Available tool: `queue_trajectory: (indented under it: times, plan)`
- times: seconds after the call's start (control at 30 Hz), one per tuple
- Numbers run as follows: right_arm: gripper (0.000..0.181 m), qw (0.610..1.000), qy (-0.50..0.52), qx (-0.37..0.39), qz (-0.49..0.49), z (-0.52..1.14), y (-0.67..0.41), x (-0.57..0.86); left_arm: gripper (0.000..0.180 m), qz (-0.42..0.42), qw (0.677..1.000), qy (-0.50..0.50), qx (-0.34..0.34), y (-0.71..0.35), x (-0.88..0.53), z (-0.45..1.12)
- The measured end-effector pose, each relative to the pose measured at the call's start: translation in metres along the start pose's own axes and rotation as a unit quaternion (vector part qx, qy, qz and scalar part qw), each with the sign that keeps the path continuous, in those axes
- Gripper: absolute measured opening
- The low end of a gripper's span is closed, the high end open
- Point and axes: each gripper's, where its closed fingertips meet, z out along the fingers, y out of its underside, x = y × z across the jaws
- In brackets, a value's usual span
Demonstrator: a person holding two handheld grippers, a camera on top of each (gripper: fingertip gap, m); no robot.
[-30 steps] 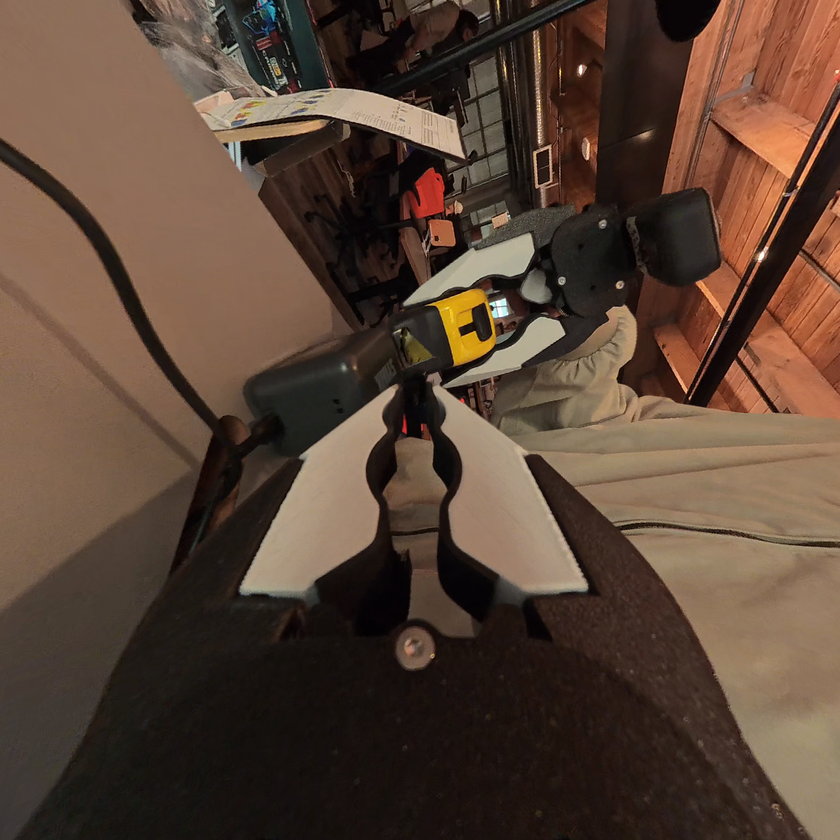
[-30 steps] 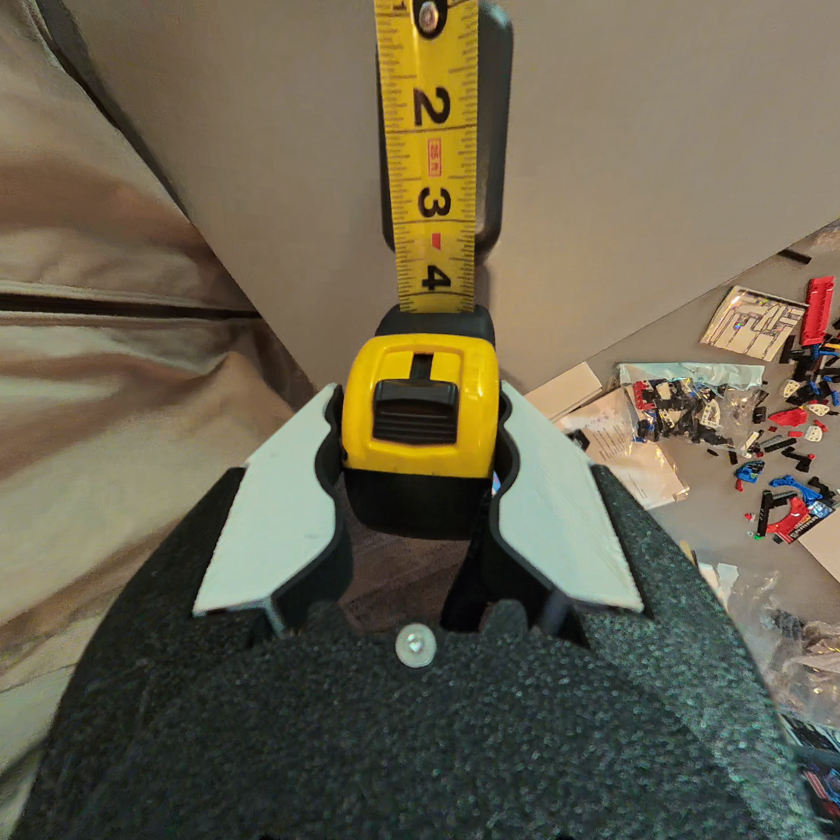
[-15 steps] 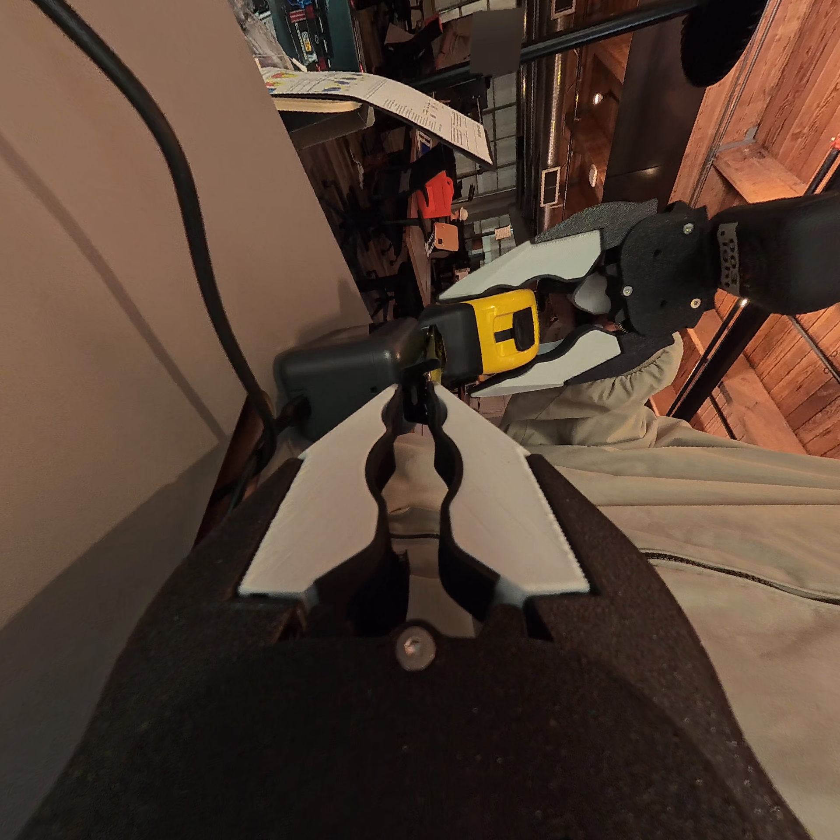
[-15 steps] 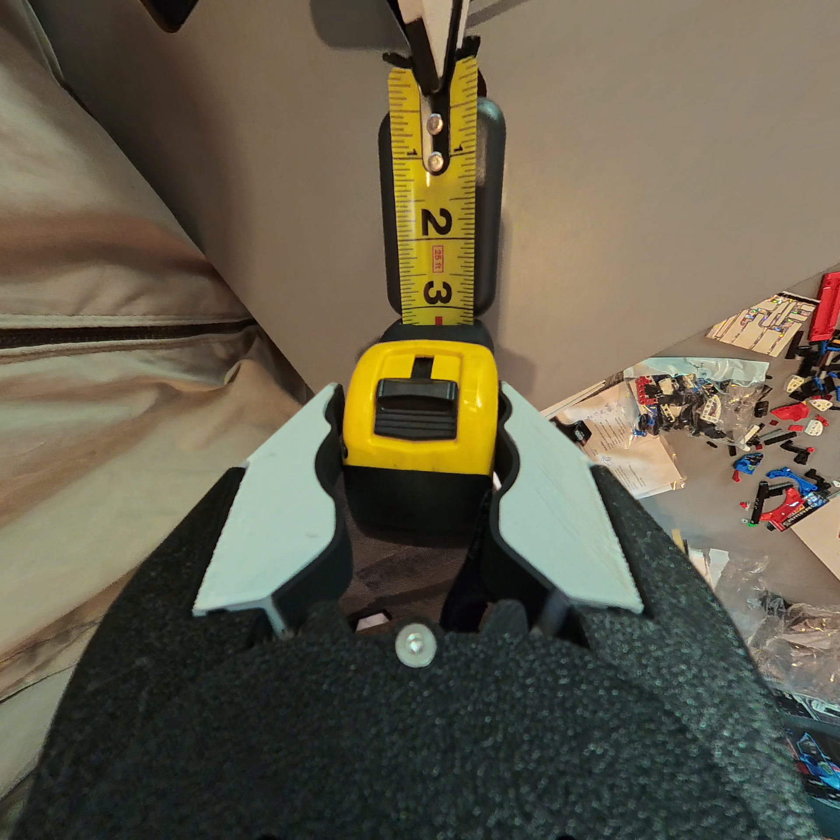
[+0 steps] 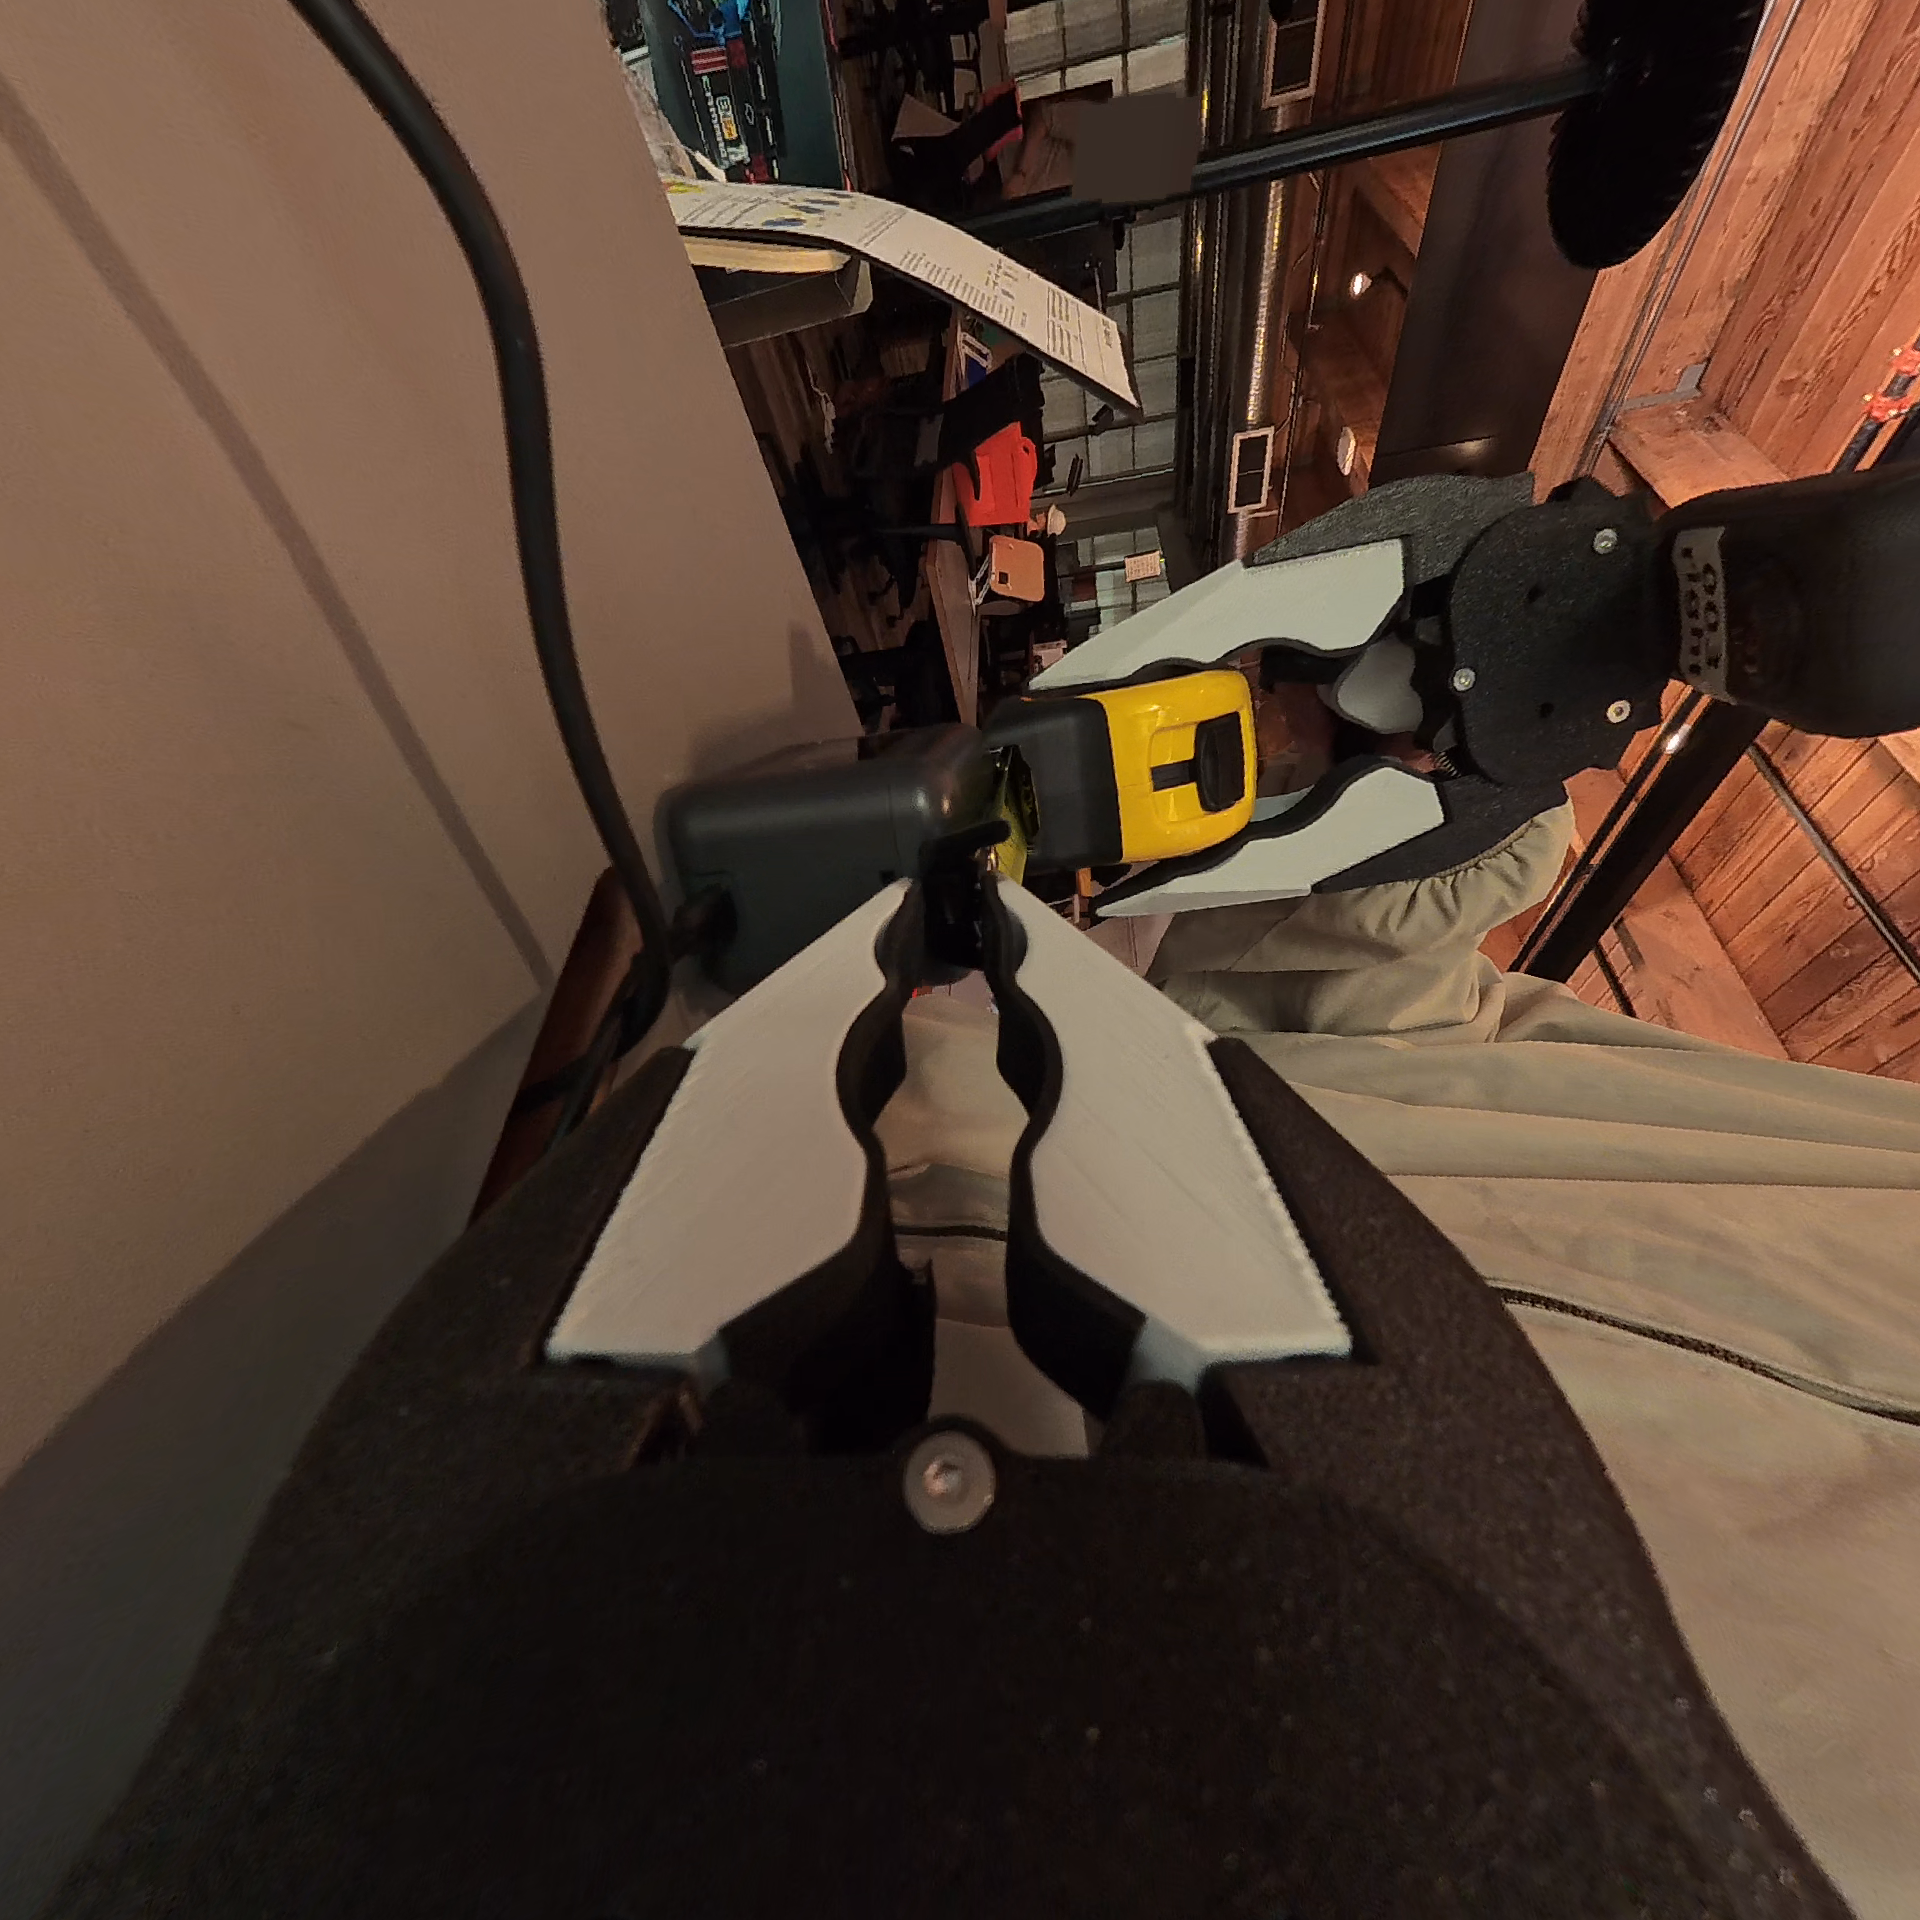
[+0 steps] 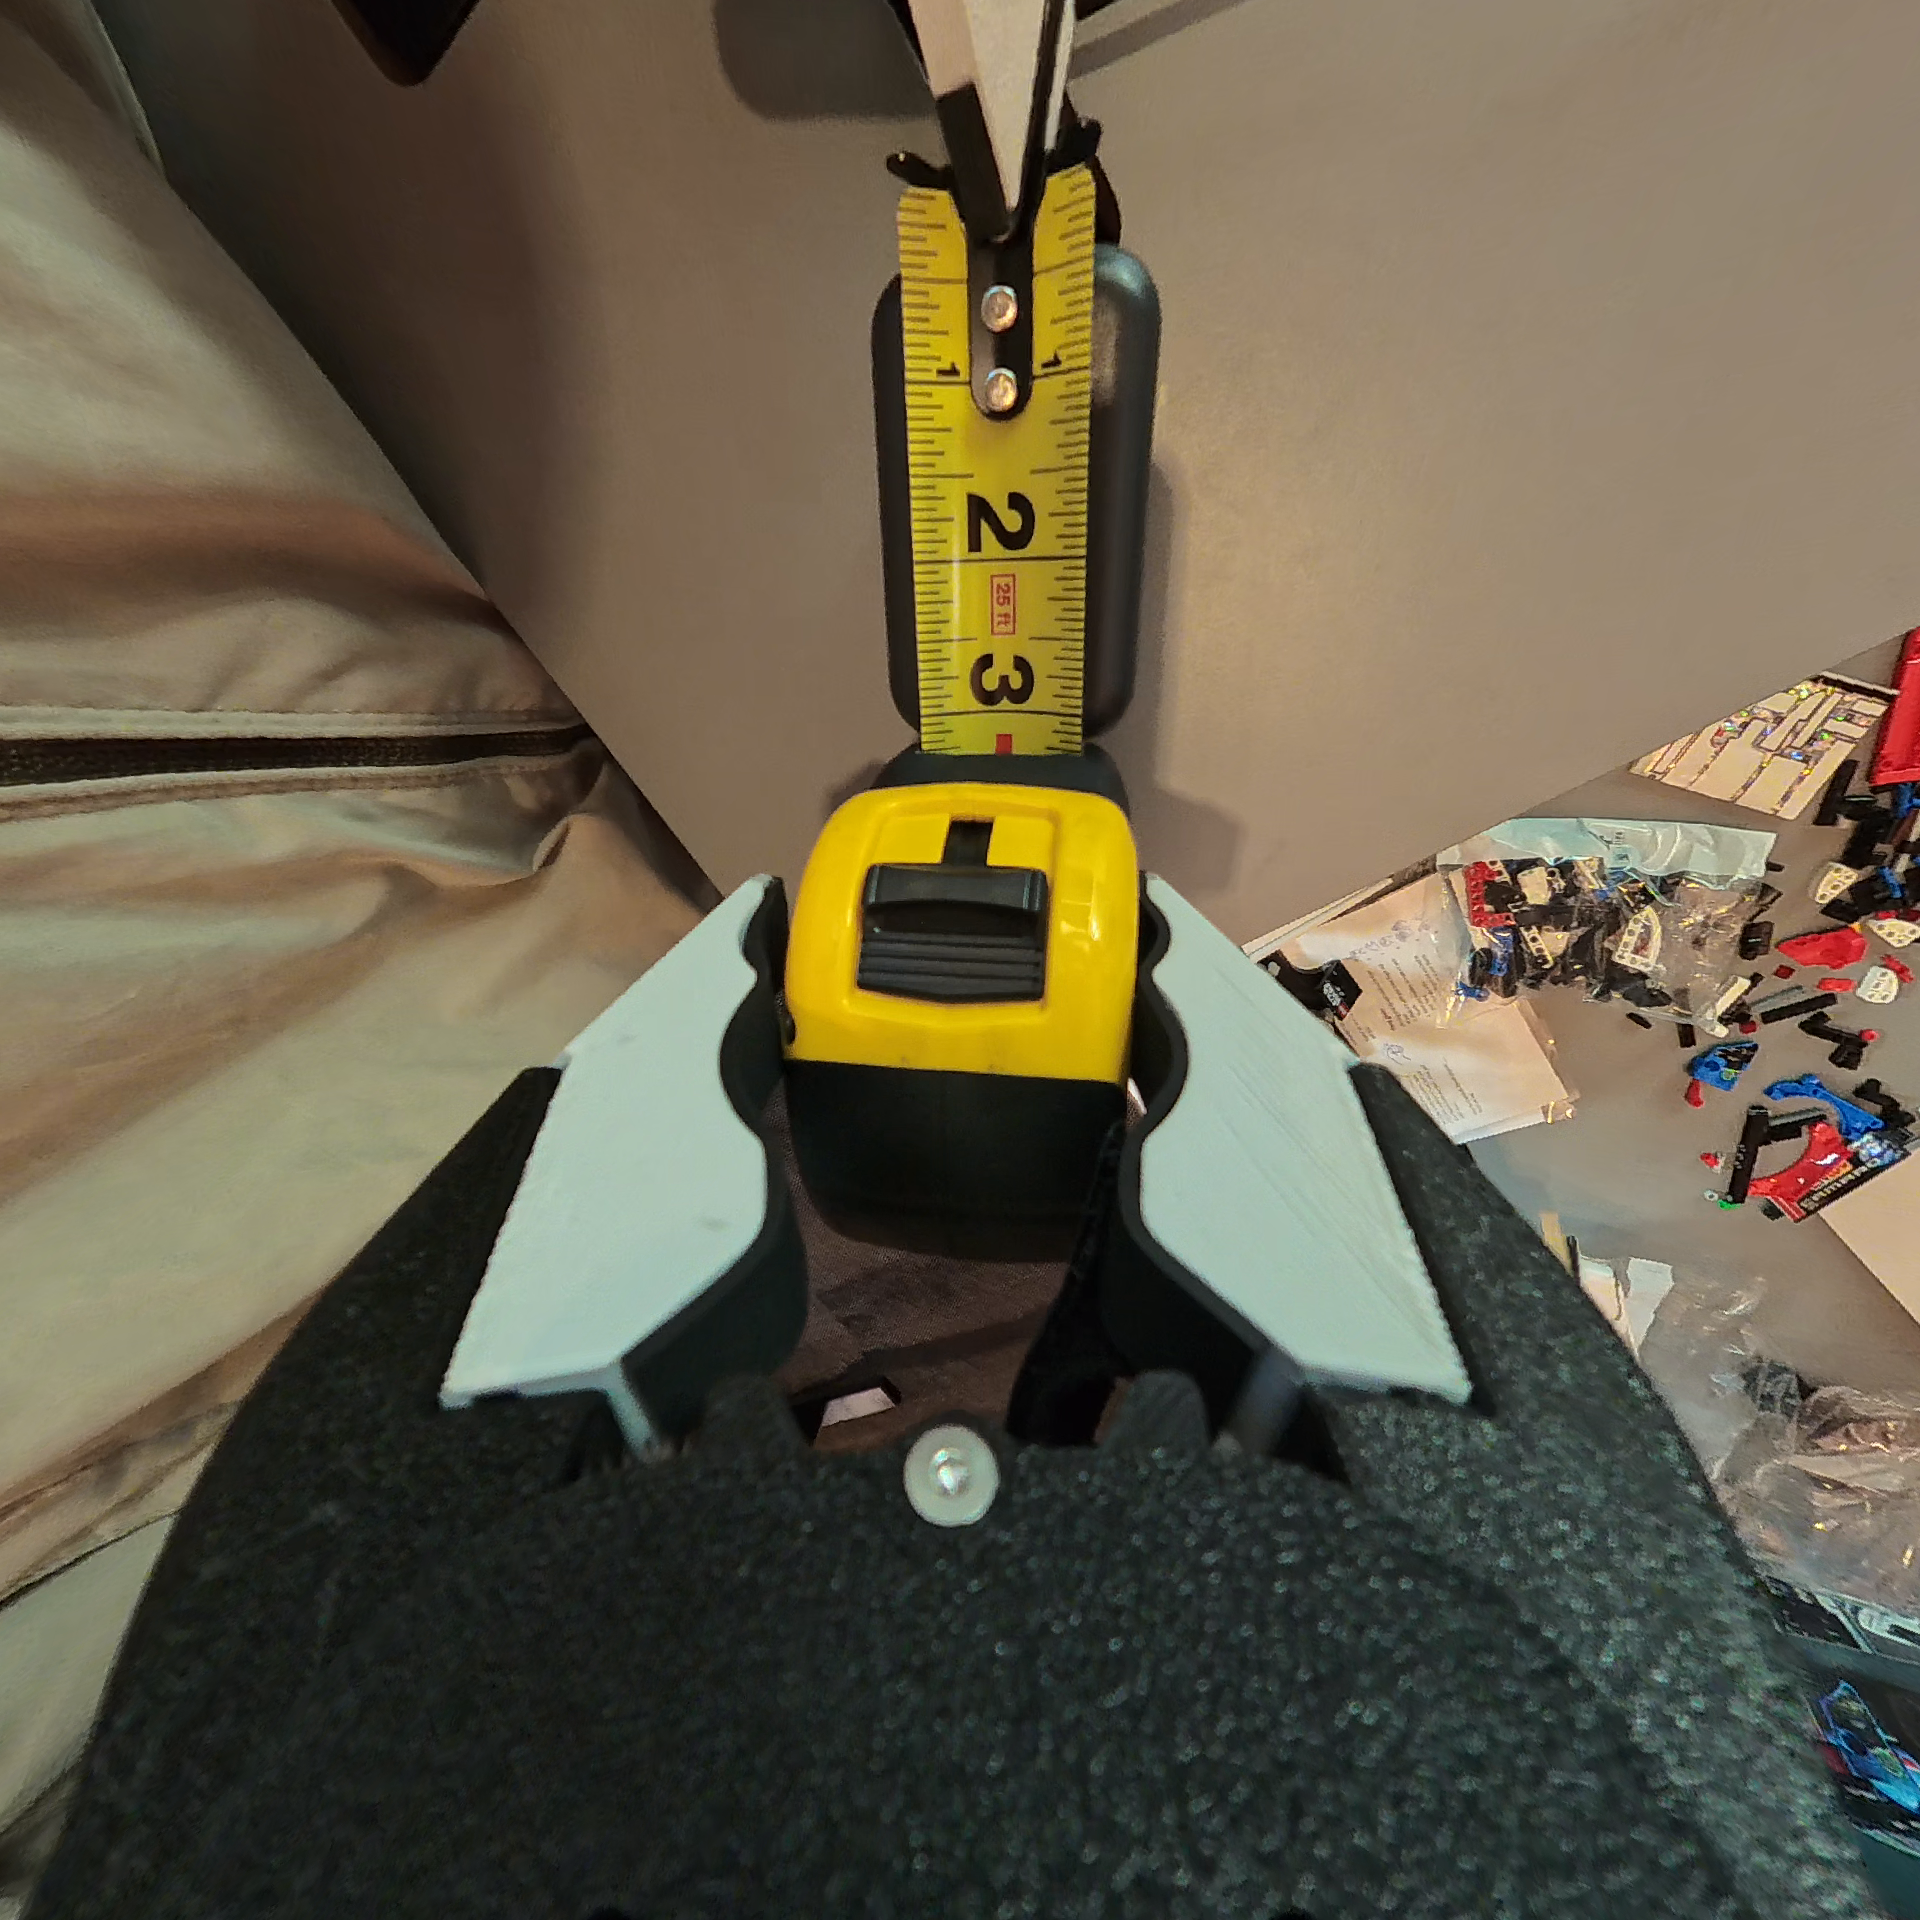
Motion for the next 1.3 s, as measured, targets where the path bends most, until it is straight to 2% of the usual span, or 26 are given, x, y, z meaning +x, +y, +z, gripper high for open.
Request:
queue_trajectory:
  times: [0.37, 1.3]
  plan:
    - [0.064, 1.000, 0.001, -0.001, -0.002, -0.0015, -0.0019, -0.0002, 0.012, 0.061, 0.994, -0.095, 0.004, -0.0012, -0.0009, 0.0050]
    - [0.065, 0.999, -0.022, 0.023, 0.009, -0.0026, -0.0035, -0.0006, 0.011, 0.044, 0.995, -0.089, -0.004, -0.0010, -0.0002, 0.0060]
